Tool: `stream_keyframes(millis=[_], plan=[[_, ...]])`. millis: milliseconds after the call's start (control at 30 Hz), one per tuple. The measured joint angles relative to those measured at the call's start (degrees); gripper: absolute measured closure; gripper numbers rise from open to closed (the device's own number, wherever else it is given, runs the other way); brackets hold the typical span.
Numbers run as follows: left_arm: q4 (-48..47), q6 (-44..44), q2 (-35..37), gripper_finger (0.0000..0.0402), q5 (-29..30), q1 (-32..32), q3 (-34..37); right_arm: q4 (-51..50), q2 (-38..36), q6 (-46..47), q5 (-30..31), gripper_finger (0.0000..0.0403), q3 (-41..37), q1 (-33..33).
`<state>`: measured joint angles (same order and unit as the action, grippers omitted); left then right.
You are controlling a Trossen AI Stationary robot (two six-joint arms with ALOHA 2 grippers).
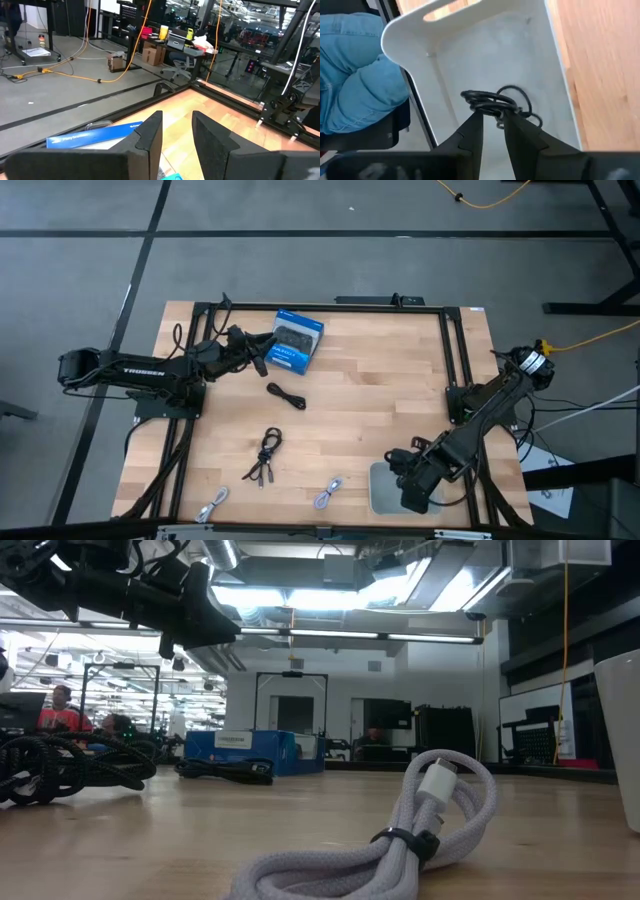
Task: Pick and place USB-C Cables
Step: Put the top right black charger cable into the white bin, then put the left white charger cable into the white bin
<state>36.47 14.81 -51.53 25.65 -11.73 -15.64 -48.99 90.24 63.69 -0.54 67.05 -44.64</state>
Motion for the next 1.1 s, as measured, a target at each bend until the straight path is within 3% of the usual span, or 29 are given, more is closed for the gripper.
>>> stream_keyframes(millis=[867, 1100], plan=[[0.00, 0.00, 0.00, 0.0303, 0.00, 0.02, 0.00, 3.43, 0.02, -15.91, -4.58, 0.0322, 0.00, 8.91], [0.00, 0.00, 0.00, 0.0303, 0.00, 0.02, 0.00, -1.93, 0.04, -11.69, 1.38, 0.0322, 0.00, 8.91]])
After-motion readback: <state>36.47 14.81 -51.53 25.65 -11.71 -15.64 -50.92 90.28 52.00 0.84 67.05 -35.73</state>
